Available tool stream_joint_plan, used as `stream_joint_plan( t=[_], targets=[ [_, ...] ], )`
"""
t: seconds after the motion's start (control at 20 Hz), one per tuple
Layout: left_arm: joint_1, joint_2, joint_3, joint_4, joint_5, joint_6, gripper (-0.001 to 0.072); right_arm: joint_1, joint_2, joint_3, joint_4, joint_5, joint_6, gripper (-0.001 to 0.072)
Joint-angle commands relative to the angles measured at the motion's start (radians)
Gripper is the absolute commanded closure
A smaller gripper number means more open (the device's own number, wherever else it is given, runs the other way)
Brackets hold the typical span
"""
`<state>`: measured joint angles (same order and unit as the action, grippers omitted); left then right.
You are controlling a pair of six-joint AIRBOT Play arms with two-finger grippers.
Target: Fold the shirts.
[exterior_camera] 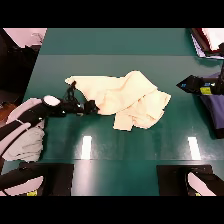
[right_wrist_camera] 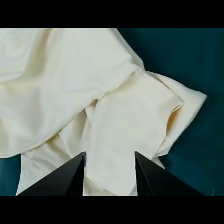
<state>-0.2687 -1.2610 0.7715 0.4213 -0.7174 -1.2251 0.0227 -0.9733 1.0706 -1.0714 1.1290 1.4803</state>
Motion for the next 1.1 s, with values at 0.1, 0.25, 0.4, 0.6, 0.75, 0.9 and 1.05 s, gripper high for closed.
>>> stream_joint_plan(
  t=[0.1,0.25,0.4,0.6,0.75,0.9,1.05],
  targets=[
    [0.126,0.212,0.258,0.122,-0.115,0.021,0.0682,-0.163,-0.042,0.000,0.003,0.113,0.000,0.0343],
    [0.146,0.303,0.411,0.236,-0.113,0.020,0.0682,-0.179,-0.154,-0.001,0.006,0.185,-0.001,0.0343],
    [0.146,0.331,0.524,0.322,-0.129,-0.007,0.0682,-0.124,-0.283,-0.001,0.006,0.183,-0.023,0.0185],
    [0.146,0.327,0.549,0.379,-0.198,-0.043,0.0682,-0.035,-0.423,0.000,0.007,0.139,-0.023,0.0161],
    [0.146,0.327,0.545,0.435,-0.261,-0.072,0.0682,0.022,-0.463,0.000,0.008,0.048,-0.023,0.0267],
    [0.146,0.327,0.545,0.462,-0.290,-0.086,0.0682,0.052,-0.464,0.002,0.039,-0.059,-0.022,0.0267],
    [0.146,0.327,0.545,0.462,-0.288,-0.086,0.0682,0.060,-0.469,0.002,0.113,-0.143,-0.023,0.0271]
  ],
)
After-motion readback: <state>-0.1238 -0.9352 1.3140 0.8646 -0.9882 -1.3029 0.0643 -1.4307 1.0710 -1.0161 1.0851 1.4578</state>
